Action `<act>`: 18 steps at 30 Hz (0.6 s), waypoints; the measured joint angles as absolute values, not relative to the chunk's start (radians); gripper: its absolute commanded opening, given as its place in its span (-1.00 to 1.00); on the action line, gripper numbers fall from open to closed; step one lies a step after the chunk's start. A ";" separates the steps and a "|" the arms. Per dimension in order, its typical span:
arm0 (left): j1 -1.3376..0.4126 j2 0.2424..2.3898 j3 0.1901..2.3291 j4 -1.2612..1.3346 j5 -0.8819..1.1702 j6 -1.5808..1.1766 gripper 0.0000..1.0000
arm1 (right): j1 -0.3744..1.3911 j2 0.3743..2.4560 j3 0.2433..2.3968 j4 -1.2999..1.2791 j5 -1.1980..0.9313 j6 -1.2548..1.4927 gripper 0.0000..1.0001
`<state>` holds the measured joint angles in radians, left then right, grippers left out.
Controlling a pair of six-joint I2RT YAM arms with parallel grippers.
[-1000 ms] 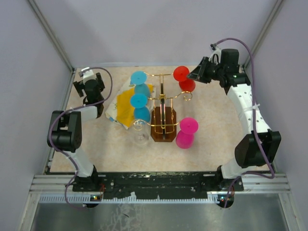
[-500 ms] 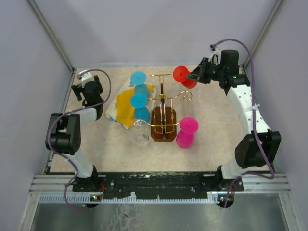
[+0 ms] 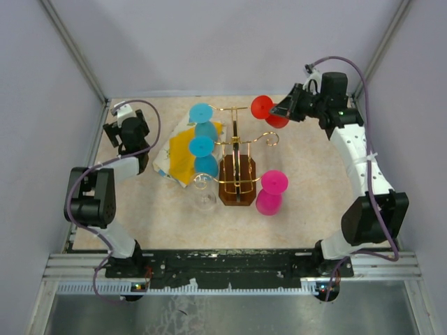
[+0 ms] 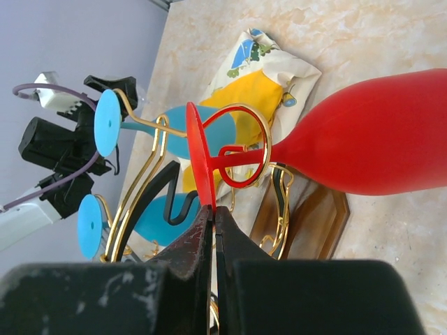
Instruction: Take the wine glass off the wine glass rack
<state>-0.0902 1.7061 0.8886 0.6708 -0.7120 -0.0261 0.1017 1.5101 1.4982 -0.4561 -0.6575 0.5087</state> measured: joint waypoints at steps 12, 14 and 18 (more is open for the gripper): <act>-0.090 1.635 0.889 0.615 -0.709 -0.031 1.00 | 0.102 1.489 1.485 -0.446 -0.674 0.525 -1.00; -0.090 1.629 0.889 0.593 -0.707 -0.038 1.00 | 0.102 1.489 1.484 -0.441 -0.677 0.526 -1.00; -0.090 1.613 0.888 0.539 -0.706 -0.064 1.00 | 0.102 1.488 1.479 -0.434 -0.679 0.528 -1.00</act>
<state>-0.0902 1.6127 0.8883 0.5392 -0.7059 -0.0635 0.1017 1.4879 1.4788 -0.4343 -0.6792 0.5278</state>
